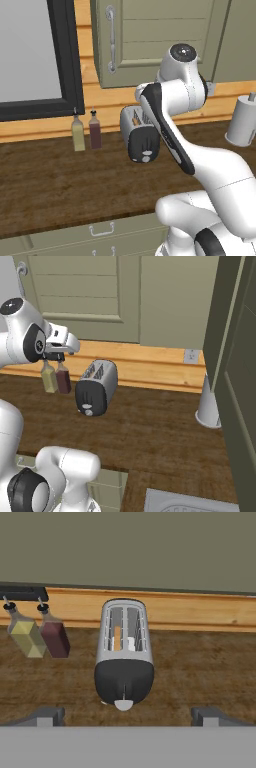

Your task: Start the toaster. Once the lever pops up, take the bread to the plate on the dining counter.

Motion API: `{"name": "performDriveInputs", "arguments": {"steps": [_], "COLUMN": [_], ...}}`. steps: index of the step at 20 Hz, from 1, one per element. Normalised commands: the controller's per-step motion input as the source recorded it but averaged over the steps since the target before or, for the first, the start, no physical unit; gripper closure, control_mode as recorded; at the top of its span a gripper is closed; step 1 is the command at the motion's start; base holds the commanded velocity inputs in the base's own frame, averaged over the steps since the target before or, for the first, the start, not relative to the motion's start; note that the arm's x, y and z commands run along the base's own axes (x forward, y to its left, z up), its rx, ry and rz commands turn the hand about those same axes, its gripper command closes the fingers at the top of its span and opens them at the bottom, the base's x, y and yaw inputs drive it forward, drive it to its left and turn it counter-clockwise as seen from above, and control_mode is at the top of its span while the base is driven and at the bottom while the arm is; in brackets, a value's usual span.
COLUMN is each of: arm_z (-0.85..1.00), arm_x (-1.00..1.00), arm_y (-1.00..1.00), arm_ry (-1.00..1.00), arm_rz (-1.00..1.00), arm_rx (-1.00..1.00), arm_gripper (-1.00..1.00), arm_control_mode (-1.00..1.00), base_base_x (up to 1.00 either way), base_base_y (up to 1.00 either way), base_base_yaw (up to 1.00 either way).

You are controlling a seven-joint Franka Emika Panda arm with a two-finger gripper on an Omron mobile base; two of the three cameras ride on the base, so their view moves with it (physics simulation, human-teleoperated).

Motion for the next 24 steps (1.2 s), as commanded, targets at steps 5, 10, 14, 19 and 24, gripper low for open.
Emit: {"name": "performDriveInputs", "arguments": {"steps": [5, 10, 14, 19, 24], "arm_z": [0.00, 0.00, 0.00, 0.00, 0.00], "arm_x": [0.00, 0.00, 0.00, 0.00, 0.00], "arm_y": [0.00, 0.00, 0.00, 0.00, 0.00], "arm_ry": [0.00, 0.00, 0.00, 0.00, 0.00], "arm_rz": [0.00, 0.00, 0.00, 0.00, 0.00], "arm_rx": [0.00, 0.00, 0.00, 0.00, 0.00], "arm_gripper": [-1.00, -1.00, -1.00, -1.00, -1.00], "arm_control_mode": [-1.00, -1.00, -1.00, -1.00, -1.00], "base_base_x": [0.00, 0.00, 0.00, 0.00, 0.00], "base_base_y": [0.00, 0.00, 0.00, 0.00, 0.00], "base_base_yaw": [0.00, 0.00, 0.00, 0.00, 0.00]}}
